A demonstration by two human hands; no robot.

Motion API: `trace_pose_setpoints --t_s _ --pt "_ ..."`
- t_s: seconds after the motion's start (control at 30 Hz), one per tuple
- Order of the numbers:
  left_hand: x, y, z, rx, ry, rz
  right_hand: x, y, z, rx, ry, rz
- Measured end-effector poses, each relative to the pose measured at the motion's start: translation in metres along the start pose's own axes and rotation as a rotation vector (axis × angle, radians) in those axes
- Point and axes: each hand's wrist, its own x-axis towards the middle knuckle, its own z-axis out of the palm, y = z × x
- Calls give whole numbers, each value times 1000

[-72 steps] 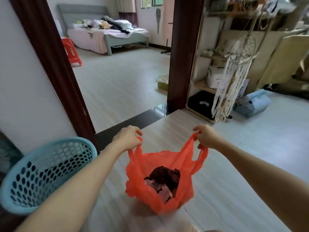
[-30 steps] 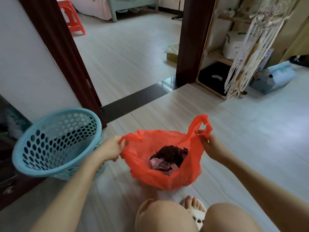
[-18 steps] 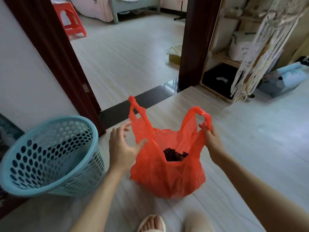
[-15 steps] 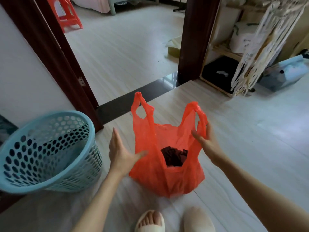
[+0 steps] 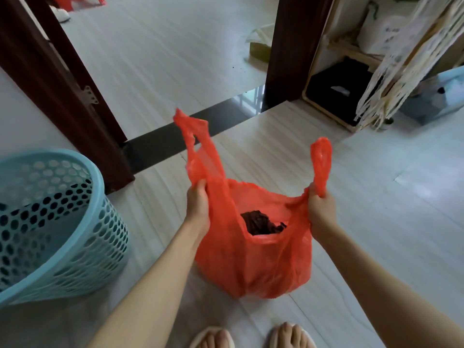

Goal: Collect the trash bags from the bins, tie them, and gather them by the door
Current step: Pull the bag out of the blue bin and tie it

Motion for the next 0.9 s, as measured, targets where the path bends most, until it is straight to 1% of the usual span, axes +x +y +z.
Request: trace_pose_setpoints --t_s 0.03,0.07,0.13,0.17,0.3,0.37,0.4,0.43,0.47,0.53,0.57,0.6,0.67,0.7,0.73,0.77,0.83,0.9 --pt "10 -5 1 -149 63 -73 8 6 -2 12 63 67" --pt "18 -11 1 -204 124 -106 13 14 -3 15 95 131" --pt "27 -24 0 -230 188 -146 20 32 -2 34 103 240" --pt "28 -28 -3 -242 177 -173 21 38 -2 61 100 294" --pt "24 -28 -21 -415 -96 -273 31 51 -14 328 148 510" --pt "23 -29 -32 -369 -271 -300 39 57 -24 434 152 558" --pt "21 -30 -34 -312 -348 -318 39 57 -28 466 127 562" --pt "19 -31 -35 -216 -388 -327 39 59 -31 504 74 549" --pt "18 -33 -33 -101 -387 -315 38 59 -33 541 -5 519" --pt "15 -35 -28 66 -318 -245 30 53 -37 569 -192 444" --pt "14 -34 -24 69 -292 -230 25 48 -41 544 -295 410" --pt "12 -32 -20 17 -284 -233 21 45 -46 507 -408 381" --pt "8 -30 -11 -154 -327 -265 13 45 -52 334 -614 349" --pt "5 -29 -6 -212 -339 -299 11 48 -53 260 -640 340" --pt "2 -28 -2 -259 -323 -334 8 50 -51 234 -605 329" --pt "2 -28 1 -313 -270 -357 7 51 -49 256 -531 309" --pt "7 -27 4 -477 -121 -386 4 51 -42 382 -348 277" --pt "12 -28 1 -506 -17 -380 4 49 -38 514 -234 255"
